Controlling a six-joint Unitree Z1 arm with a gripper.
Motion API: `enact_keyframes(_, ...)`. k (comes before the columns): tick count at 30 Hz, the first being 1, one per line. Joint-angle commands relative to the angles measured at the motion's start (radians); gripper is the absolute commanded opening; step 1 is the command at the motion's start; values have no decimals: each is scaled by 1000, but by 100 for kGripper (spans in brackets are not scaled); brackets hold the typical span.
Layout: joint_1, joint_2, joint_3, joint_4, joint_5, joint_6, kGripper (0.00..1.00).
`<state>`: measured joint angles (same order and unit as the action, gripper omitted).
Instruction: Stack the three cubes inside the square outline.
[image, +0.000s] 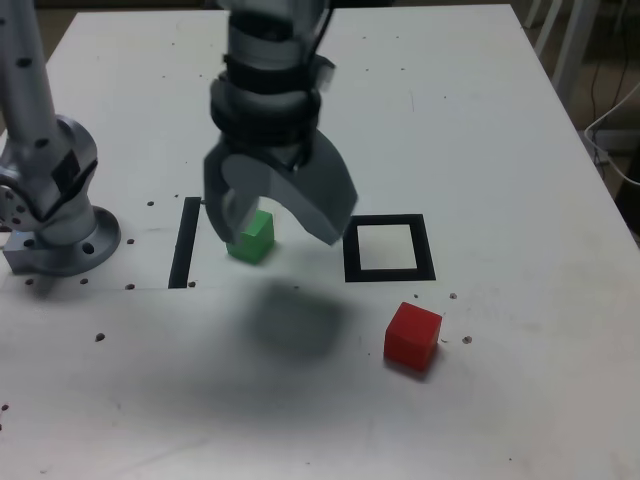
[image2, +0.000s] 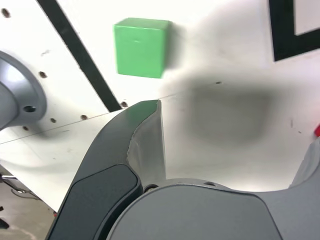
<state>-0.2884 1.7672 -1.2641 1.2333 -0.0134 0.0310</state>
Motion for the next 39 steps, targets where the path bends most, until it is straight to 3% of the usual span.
enact_keyframes(1, -20, 34, -42, 11, 5, 0, 100)
enact_keyframes(18, -112, 215, -264, 37, 18, 7, 100)
enact_keyframes(39, -138, 399, -425, 50, -12, 32, 98)
